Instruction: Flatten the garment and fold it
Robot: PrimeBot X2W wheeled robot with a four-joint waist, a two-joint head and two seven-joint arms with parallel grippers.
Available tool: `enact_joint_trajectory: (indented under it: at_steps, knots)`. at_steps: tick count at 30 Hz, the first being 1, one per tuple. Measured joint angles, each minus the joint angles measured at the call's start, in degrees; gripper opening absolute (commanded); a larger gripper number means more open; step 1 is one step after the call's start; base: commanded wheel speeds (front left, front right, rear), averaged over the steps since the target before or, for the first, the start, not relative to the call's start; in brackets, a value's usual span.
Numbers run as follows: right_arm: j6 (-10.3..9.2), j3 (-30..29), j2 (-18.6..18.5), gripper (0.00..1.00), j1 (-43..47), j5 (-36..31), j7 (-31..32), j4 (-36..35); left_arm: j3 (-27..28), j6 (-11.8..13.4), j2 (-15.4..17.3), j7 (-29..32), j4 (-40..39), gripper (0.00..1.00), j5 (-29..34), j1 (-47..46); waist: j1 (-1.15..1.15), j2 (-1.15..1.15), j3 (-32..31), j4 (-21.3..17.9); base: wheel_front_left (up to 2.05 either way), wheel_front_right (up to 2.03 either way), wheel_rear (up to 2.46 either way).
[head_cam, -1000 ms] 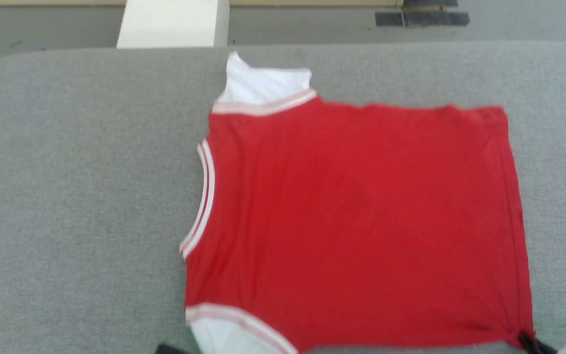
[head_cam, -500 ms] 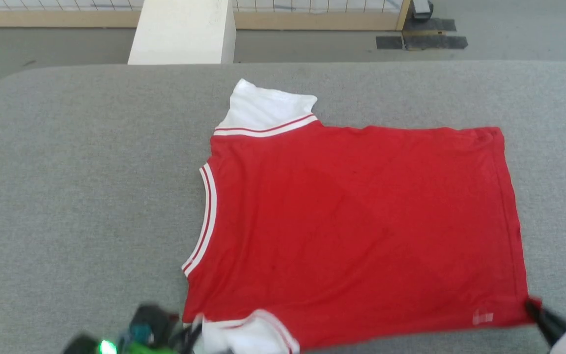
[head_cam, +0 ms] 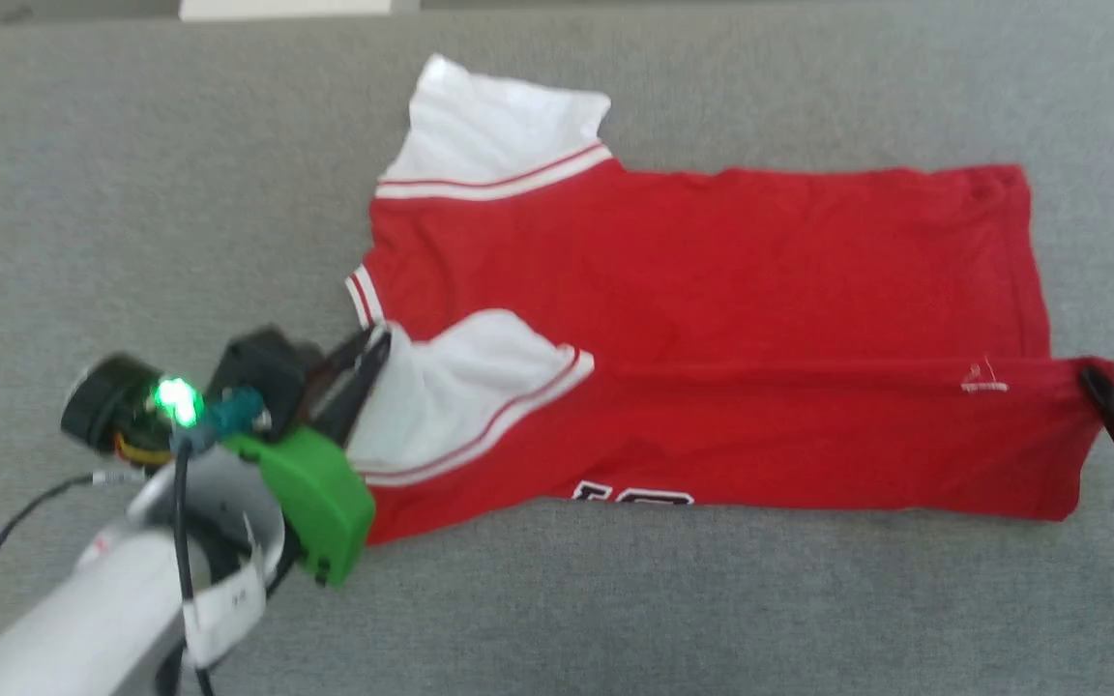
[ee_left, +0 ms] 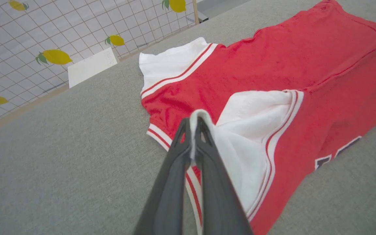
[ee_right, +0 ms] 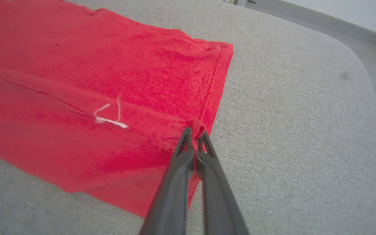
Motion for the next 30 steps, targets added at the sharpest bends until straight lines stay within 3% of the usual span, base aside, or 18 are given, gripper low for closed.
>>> enact_joint_trajectory:
  at_steps: [7,13,14,15,16,17,18,19,21,23,26,30]
  knots:
    - [0.00,5.0,-2.8,0.00,-5.4,2.0,-0.5,6.5,-0.5,-3.7,-3.8,-3.1,11.1,0.00,-0.3,-5.1,0.00,0.00,5.3,-0.4,0.00,0.00,0.00]
    - [0.00,7.4,-3.3,0.00,-7.4,3.2,-2.6,9.8,-2.7,-4.7,-8.6,-7.3,19.8,0.00,1.1,-6.0,0.00,0.00,7.9,-0.2,0.00,0.00,0.00]
    - [0.00,7.5,-3.5,0.00,-7.7,3.4,-2.7,10.1,-2.8,-4.7,-9.3,-8.1,20.5,0.07,1.2,-6.2,0.00,0.00,8.1,-0.1,0.00,0.00,0.00]
    - [0.00,7.5,-3.6,0.24,-8.0,3.7,-3.1,10.4,-2.9,-4.7,-10.0,-8.8,21.4,0.25,1.2,-6.7,0.00,0.00,8.2,0.1,0.00,0.00,0.00]
    - [0.00,7.6,-3.8,0.34,-8.1,3.9,-3.3,10.6,-3.0,-4.7,-10.7,-9.6,22.2,0.35,1.3,-7.1,0.00,0.00,8.3,0.3,0.00,0.00,0.00]
    - [0.00,7.6,-4.0,0.53,-8.3,4.2,-3.4,10.8,-3.0,-4.7,-11.2,-10.3,23.0,0.41,1.5,-7.5,0.00,0.00,8.4,0.4,0.00,0.00,0.00]
    - [0.00,7.7,-4.1,0.85,-8.4,4.4,-3.4,10.9,-3.1,-4.7,-11.7,-10.9,23.8,0.41,1.6,-7.7,0.01,0.00,8.3,0.6,0.00,0.00,0.00]
    - [0.00,8.0,-4.3,0.95,-8.5,4.7,-3.5,11.0,-3.1,-4.7,-12.2,-11.5,24.6,0.42,1.6,-8.0,0.00,0.00,8.2,0.7,0.00,0.00,0.00]
    - [0.00,8.4,-4.4,1.00,-8.7,4.9,-3.9,11.0,-3.0,-4.7,-12.9,-12.3,26.0,0.49,1.6,-8.4,0.00,0.00,7.7,0.8,0.00,0.00,0.00]
    - [0.00,8.6,-4.4,1.00,-8.7,5.3,-4.5,11.0,-2.9,-4.6,-13.4,-13.0,27.2,0.96,1.6,-8.4,0.01,0.00,6.8,0.9,0.00,0.00,0.00]
    - [0.00,8.3,-4.2,1.00,-8.7,5.7,-5.2,10.4,-1.9,-3.6,-13.4,-14.7,27.3,1.00,1.1,-8.0,0.00,0.00,5.1,0.9,0.00,0.00,0.00]
    - [0.00,5.2,-2.3,1.00,-6.8,5.5,-7.0,8.2,1.0,0.0,-12.9,-18.5,24.3,1.00,-0.1,-4.0,0.00,0.00,2.2,1.0,0.00,0.00,0.00]
